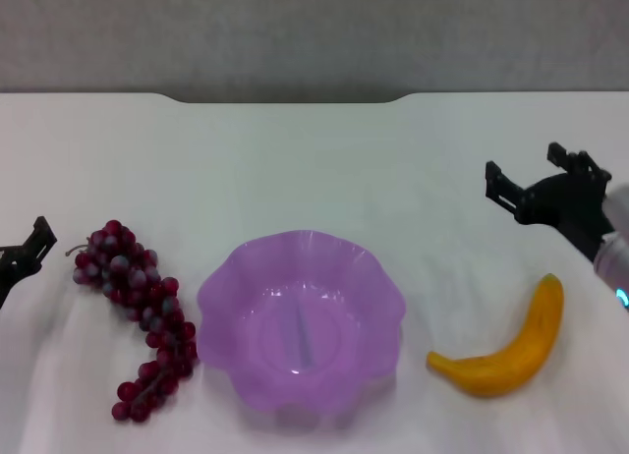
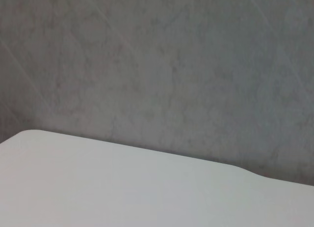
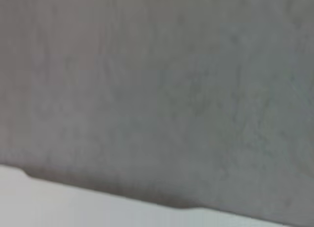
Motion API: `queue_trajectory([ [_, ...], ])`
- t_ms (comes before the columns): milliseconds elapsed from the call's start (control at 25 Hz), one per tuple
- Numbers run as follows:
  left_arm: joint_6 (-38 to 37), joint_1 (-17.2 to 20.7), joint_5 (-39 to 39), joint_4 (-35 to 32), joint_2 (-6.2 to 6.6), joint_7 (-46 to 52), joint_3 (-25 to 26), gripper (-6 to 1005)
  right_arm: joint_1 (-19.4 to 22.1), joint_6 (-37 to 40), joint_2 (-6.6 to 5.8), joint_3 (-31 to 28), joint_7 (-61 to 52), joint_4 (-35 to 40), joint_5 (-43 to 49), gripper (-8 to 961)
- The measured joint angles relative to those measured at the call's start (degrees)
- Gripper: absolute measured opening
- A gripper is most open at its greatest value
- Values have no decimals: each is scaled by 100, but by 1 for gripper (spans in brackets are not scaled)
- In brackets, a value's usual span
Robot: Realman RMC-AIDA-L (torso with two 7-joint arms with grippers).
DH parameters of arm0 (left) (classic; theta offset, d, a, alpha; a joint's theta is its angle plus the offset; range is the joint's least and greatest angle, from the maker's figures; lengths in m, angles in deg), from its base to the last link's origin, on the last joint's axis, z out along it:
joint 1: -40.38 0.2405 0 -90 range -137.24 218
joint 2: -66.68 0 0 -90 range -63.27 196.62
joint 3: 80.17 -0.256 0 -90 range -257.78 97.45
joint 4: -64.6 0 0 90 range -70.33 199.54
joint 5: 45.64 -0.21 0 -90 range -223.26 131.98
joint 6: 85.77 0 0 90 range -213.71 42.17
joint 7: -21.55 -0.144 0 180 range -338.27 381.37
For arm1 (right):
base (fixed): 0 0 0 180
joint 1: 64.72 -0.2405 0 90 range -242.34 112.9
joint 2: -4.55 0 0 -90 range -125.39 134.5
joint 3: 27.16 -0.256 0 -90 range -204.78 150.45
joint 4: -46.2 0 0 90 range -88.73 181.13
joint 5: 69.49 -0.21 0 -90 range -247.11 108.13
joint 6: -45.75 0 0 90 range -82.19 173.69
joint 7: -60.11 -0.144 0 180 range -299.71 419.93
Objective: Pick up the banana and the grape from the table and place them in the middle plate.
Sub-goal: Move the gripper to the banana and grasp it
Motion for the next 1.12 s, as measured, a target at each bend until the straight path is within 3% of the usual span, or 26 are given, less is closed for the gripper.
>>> queue_trajectory([
  [80, -2, -7, 4, 7, -1, 0, 2, 884, 193, -894, 16, -353, 373, -696, 5, 880],
  [160, -2, -10, 4, 22, -2, 0, 6, 884, 327, -1954, 114, -761, 711, -1334, 7, 880],
  [360, -2, -16, 0, 27, -4, -1, 16, 884, 236, -4403, 349, -1899, 999, -2253, -105, 880],
  [640, 0, -19, -10, 25, 0, -9, 28, 884, 199, -4340, 354, -2079, 991, -2368, -627, 879],
  [1120, -8, -26, -51, -92, 1, -11, -28, 885, 47, -5326, 354, -3114, 113, -1898, -1171, 879],
])
